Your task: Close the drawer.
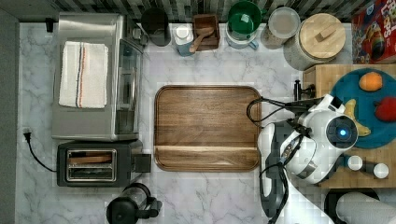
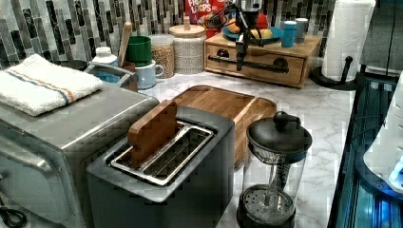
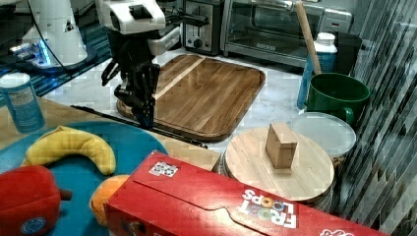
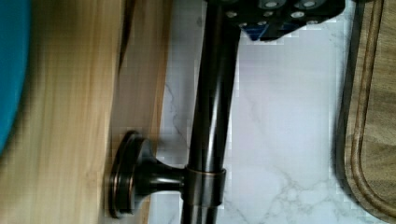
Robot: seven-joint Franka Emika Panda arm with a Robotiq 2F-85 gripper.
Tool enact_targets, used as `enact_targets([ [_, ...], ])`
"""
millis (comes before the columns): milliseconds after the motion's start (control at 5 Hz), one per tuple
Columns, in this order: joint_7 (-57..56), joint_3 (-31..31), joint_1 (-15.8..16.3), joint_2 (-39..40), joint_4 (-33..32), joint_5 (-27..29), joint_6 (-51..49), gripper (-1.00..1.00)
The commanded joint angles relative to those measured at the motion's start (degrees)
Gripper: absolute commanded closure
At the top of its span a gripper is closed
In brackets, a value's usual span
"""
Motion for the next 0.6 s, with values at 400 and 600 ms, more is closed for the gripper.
enact_targets([
  [400, 0.82, -4.3, -3.23, -1.04, 2.52, -1.72, 2.35, 1.0],
  [600, 0.72, -4.64, -2.87, -1.03, 2.5, -1.56, 2.35, 1.0],
])
